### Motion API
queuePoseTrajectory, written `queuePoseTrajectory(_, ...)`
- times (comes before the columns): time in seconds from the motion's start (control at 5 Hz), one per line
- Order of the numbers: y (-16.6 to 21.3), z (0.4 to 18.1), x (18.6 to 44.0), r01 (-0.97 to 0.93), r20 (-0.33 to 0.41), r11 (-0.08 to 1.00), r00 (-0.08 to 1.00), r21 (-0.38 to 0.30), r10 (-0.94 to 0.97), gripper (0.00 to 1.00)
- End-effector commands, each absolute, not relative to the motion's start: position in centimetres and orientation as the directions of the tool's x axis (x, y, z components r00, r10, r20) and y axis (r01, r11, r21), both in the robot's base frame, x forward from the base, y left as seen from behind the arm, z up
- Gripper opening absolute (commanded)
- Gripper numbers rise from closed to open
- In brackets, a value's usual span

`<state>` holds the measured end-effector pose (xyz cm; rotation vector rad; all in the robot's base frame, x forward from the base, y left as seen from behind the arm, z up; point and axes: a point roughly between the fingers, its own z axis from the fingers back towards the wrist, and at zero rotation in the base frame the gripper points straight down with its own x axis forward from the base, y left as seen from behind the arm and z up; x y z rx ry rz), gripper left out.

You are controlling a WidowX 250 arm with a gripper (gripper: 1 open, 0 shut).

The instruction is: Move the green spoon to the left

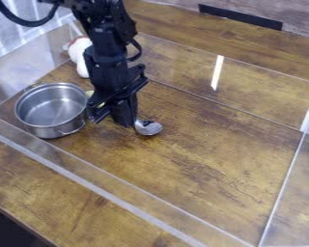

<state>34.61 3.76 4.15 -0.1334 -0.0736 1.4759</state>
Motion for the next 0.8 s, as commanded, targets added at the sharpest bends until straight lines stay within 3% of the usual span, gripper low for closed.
queuePoseTrajectory(0.0,3.9,8.4,35.6,-0.968,0.000,0.084,0.086,-0.237,0.996,0.00)
queuePoseTrajectory(0.2,4.5,11.0,35.9,-0.961,0.005,0.104,0.106,-0.257,0.994,0.00)
queuePoseTrajectory(0.4,3.7,10.3,35.9,-0.969,0.017,0.027,0.024,-0.244,1.000,1.00)
queuePoseTrajectory(0.6,2.8,9.5,35.9,-0.972,0.030,-0.047,-0.055,-0.228,0.998,1.00)
